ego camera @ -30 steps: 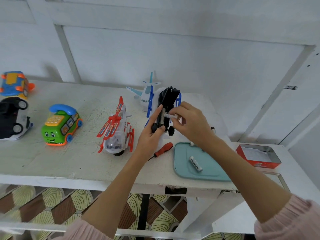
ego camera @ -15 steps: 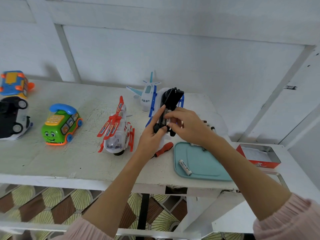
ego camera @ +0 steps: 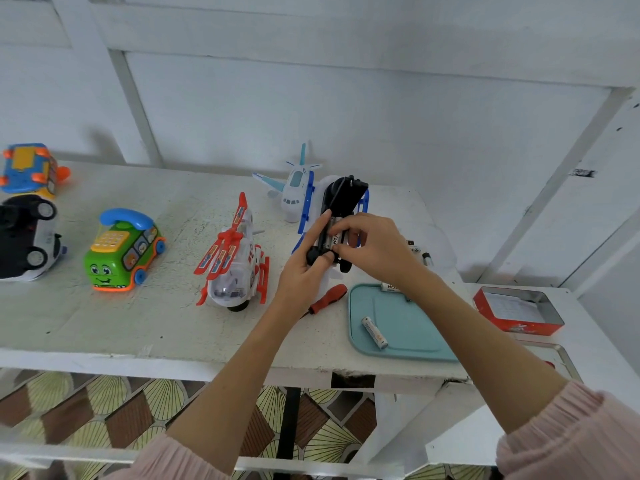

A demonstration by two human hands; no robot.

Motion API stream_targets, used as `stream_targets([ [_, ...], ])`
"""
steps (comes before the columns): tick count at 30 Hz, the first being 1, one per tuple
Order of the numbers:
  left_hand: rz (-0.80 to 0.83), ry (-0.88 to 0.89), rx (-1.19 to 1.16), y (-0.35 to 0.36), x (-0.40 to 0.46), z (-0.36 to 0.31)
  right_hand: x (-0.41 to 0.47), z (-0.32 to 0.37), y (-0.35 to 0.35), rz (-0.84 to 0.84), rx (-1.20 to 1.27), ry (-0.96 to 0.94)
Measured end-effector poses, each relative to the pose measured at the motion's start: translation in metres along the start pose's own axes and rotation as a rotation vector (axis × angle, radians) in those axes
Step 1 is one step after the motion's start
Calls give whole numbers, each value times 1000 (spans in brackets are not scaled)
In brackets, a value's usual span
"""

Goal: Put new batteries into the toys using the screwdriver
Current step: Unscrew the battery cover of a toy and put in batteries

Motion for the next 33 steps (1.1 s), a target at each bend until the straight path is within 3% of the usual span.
stream_targets([
  [4, 9, -13, 27, 1, 0, 2, -1, -2, -2, -6, 50, 59],
  [9, 2, -28, 46, 1, -1, -1, -8, -3, -11, 173, 171, 70],
  [15, -15, -25, 14, -1, -4, -6, -42, -14, -30, 94, 297, 69],
  [17, -18, -26, 25, -4, -3, -4, -55, -20, -23, 279, 226, 64],
  [20, -15, -27, 39, -6, -2, -3, -78, -30, -1, 694, 105, 175],
  [22, -8, -23, 36, -5, -3, -4, -89, -35, 10, 809, 43, 226],
  [33, -8, -17, 30, -3, -4, -9, -96, -36, 16, 681, 137, 275],
])
Point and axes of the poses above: each hand's wrist, its own x-axis towards the middle knuckle, its own y-axis out of the palm, z = x × y, the point moved 5 cm from there along x, towards the middle knuckle, and after that the axes turned 9 degrees about -y, right-handed, at the moved point
